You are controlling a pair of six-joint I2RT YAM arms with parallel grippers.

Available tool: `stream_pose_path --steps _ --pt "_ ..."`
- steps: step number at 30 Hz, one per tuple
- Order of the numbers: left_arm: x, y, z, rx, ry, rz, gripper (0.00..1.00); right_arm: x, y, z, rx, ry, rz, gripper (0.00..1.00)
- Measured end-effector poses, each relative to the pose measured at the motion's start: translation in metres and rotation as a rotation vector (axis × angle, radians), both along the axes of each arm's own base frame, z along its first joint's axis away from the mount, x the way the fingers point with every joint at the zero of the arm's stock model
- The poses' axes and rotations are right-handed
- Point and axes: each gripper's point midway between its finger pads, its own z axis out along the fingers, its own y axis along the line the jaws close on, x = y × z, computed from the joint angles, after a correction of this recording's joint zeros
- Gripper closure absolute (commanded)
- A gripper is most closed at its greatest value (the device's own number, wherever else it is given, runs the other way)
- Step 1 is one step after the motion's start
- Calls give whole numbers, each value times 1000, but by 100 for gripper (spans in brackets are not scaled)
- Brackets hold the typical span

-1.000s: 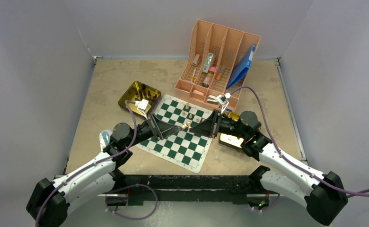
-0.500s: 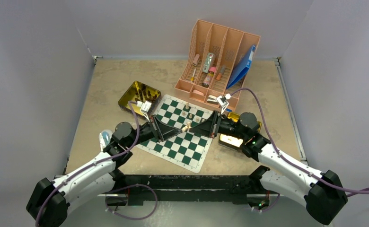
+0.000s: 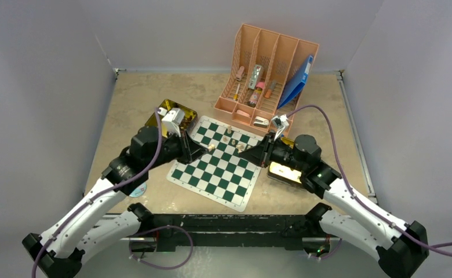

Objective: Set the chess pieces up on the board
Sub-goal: Pick up the chess piece from the storage box, then place the chess piece on the chessboard.

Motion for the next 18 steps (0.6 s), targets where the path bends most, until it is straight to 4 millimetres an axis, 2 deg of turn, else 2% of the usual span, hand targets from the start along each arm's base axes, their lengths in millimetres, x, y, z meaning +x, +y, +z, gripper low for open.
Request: stream_pose_path --steps 4,7,12,15,18 --pt "11 9 -10 200 43 12 100 3 -13 0 -56 -73 -51 100" --pt "27 11 -24 366 100 5 100 4 -20 -5 -98 -100 -69 100" --pt "63 6 -68 650 218 -29 100 3 -29 -15 -172 -137 -77 100" --pt "74 5 -94 765 278 -70 100 1 -33 -16 -200 -160 -71 100" --pt "76 7 -120 855 347 -114 100 -1 -35 -14 -213 -179 -66 100"
